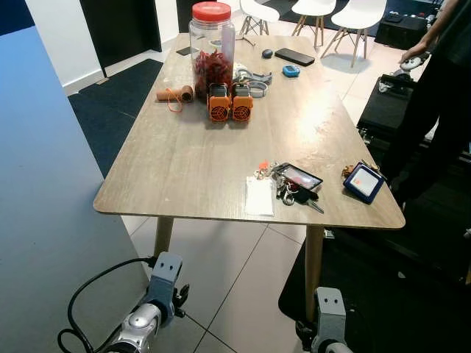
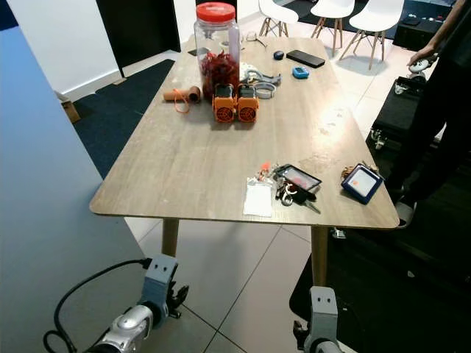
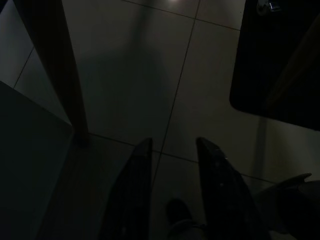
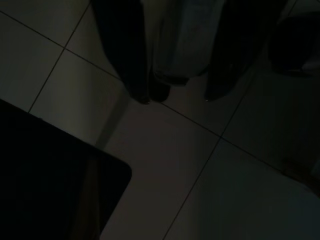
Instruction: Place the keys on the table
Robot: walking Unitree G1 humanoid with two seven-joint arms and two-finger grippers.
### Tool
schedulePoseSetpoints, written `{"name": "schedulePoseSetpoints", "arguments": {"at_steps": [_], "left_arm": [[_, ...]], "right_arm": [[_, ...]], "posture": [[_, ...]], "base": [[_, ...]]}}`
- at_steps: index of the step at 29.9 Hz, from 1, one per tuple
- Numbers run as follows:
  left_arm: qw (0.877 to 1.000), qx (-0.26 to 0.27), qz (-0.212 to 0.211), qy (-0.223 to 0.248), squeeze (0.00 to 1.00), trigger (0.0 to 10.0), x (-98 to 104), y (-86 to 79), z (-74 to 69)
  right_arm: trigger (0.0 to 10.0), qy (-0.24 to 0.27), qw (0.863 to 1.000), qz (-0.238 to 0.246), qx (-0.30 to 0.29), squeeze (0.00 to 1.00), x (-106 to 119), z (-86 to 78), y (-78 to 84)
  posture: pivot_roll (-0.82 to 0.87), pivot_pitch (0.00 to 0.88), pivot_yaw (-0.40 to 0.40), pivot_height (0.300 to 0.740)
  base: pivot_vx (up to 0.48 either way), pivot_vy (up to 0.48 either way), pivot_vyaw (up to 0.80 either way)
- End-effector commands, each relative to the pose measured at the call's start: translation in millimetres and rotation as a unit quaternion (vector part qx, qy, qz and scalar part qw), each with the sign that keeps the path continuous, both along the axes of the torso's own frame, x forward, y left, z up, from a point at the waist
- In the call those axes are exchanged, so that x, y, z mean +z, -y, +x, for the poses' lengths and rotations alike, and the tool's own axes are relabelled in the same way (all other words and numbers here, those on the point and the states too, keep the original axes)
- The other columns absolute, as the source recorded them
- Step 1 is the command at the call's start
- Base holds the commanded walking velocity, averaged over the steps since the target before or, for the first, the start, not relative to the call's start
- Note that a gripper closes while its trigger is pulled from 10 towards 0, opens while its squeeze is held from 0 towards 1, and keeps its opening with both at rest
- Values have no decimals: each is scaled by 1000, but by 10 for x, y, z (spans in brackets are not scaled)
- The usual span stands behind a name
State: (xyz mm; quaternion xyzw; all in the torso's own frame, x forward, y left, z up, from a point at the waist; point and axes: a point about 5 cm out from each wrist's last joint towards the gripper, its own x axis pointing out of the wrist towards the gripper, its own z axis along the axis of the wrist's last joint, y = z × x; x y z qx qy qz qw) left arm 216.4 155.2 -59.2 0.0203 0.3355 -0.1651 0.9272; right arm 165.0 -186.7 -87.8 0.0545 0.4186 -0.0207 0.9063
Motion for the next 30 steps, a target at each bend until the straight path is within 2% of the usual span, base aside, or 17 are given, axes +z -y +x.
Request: {"name": "schedulePoseSetpoints", "arguments": {"at_steps": [1,21,22,23,24,25,26,27,28,30], "left_arm": [[1000,4,-8,5,0,0,9,20,6],[1000,4,-4,6,0,0,1,6,-8],[1000,5,1,7,98,0,2,-2,-5],[1000,7,2,7,976,0,3,-6,-3],[1000,7,2,7,976,0,3,-6,-3],[1000,7,3,7,1000,9490,4,-9,-1],[1000,7,3,7,1000,10000,4,-9,1],[1000,7,3,7,1000,10000,4,-9,1],[1000,6,2,6,1000,10000,5,-9,2],[1000,6,1,6,1000,10000,6,-10,4]], "right_arm": [[0,-1,1000,7,-8,0,-3,-4,-8],[0,2,1000,7,-7,0,-1,-4,-8],[0,2,1000,5,-7,0,-1,-3,-5],[0,2,1000,3,-7,35,0,-2,-4],[0,2,1000,3,-7,35,0,-2,-4],[3608,2,1000,-1,-3,1000,1,0,-1],[5176,2,1000,-3,-2,1000,2,1,0],[5176,2,1000,-3,-2,1000,2,1,0],[10000,1,1000,-4,1,1000,2,2,1],[10000,1,1000,-4,2,1000,2,2,2]], "posture": [[26,0,-2,740],[26,0,-2,740],[25,0,-2,740],[25,0,-2,740],[25,0,-2,740],[25,0,-3,740],[25,0,-4,740],[25,0,-4,740],[26,0,-5,740],[26,0,-5,740]], "base": [[0,0,0],[0,0,0],[0,0,0],[0,0,0],[0,0,0],[0,0,0],[0,0,0],[0,0,0],[0,0,0],[0,0,0]]}}
